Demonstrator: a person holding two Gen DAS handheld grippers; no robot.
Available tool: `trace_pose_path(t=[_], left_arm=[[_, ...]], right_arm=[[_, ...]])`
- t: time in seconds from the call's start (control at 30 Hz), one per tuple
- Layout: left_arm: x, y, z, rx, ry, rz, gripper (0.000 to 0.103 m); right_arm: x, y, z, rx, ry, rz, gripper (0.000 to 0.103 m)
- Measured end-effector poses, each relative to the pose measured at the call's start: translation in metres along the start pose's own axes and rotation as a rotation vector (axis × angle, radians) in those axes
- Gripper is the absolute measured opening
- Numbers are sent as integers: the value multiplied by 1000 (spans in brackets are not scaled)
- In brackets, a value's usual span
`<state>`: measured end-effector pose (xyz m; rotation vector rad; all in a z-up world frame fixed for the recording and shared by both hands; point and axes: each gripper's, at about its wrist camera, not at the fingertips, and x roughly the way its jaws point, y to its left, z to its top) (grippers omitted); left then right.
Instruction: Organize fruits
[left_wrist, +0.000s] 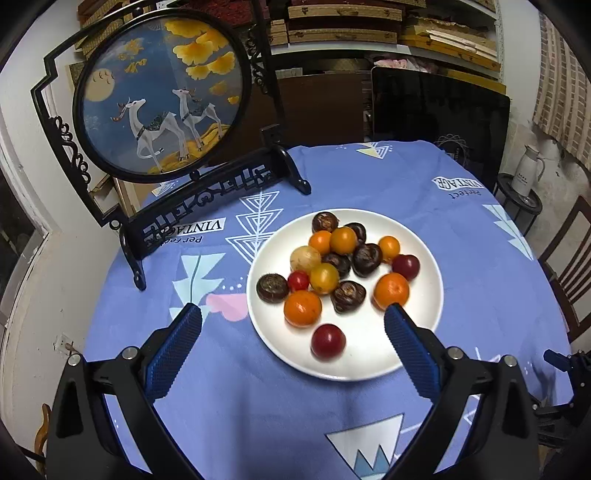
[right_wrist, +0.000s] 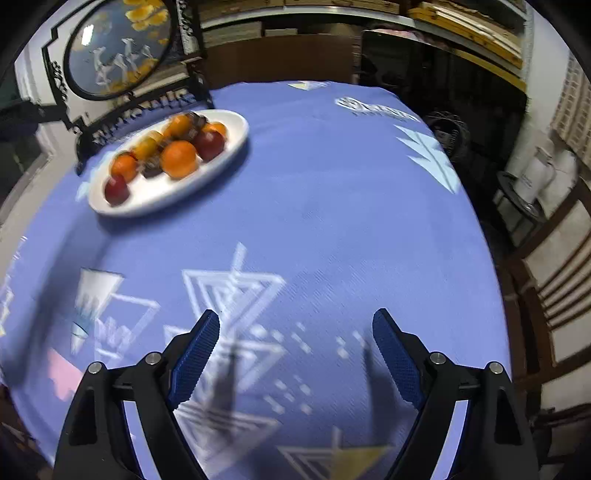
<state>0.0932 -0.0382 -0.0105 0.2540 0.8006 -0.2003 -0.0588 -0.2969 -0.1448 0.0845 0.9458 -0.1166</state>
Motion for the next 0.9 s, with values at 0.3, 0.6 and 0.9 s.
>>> trace_pose_path(t=[0.3, 0.6, 0.9], left_arm=[[-27, 2, -12, -65, -32, 1, 98], [-30, 5, -15, -74, -9, -9, 98], [-30, 0, -12, -74, 0, -31, 98]], right_arm=[[13, -13, -20, 95, -10, -39, 86], [24, 2, -21, 89, -3, -47, 92], [33, 10, -18, 54, 32, -57, 100]])
